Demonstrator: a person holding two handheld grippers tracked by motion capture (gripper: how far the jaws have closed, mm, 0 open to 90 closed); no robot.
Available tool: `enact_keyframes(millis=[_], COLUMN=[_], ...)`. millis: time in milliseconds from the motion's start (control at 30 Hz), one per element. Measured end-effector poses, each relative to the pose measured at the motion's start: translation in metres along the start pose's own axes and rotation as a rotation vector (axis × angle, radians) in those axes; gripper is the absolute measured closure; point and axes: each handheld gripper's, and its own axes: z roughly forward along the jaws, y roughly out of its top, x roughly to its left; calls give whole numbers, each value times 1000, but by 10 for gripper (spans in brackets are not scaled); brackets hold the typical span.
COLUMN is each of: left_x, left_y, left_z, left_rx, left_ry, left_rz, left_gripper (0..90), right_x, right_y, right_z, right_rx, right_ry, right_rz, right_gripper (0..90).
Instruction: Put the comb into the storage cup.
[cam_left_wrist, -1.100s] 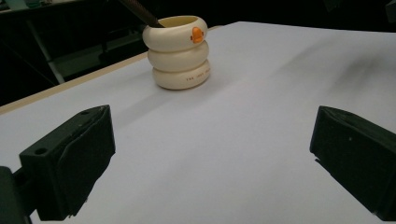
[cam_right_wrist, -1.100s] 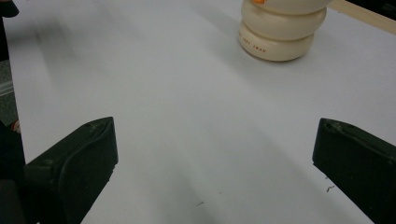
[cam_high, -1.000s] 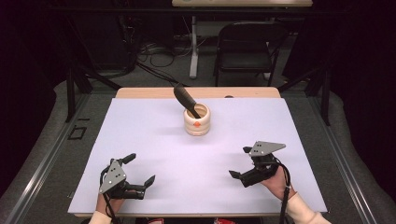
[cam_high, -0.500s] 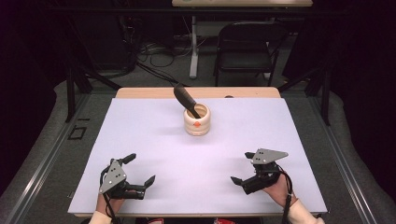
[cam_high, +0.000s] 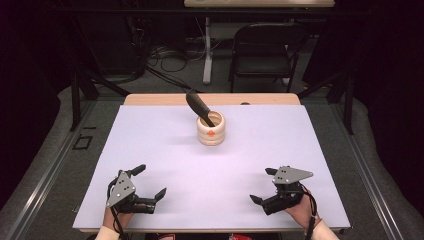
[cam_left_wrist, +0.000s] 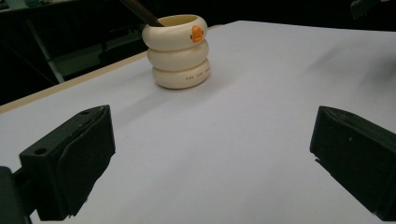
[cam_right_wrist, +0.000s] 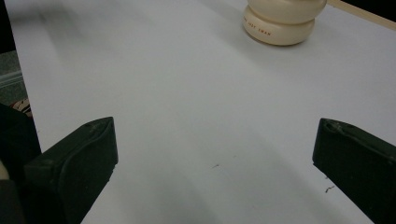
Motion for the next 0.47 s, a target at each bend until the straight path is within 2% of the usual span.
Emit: enact_keyframes(millis=[467], left_x=[0], left_y=[0], left_z=[1], left_rx=[4], left_ry=[-1], left_rz=[1], left_gripper=[3], right_x=[3], right_y=[-5], right_z=[-5], right_rx=[-20], right_ry=[-12], right_rz=[-2], right_gripper=[0])
